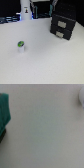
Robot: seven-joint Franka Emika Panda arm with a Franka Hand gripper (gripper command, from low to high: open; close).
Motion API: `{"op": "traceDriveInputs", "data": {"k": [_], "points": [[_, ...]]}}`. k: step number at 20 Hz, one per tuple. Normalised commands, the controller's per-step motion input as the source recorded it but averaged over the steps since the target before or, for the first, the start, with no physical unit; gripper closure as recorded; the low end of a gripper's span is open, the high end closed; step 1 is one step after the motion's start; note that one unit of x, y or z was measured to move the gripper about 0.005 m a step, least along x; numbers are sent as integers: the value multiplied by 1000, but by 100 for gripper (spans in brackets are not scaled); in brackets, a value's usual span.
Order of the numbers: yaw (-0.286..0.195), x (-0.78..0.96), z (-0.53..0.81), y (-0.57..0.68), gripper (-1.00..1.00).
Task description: Open the kcup holder, insert the kcup into the holder, and close the kcup holder
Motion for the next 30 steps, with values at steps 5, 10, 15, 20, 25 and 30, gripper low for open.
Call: {"op": "traceDriveInputs", "data": {"k": [5,10,15,20,25,30], "points": [[-133,-122,148,566,-100],[-175,-140,134,721,-100],[-187,-133,17,759,-100],[-187,-161,-11,781,-100],[-181,-246,-128,738,-100],[-188,-254,-227,628,-100]]}}
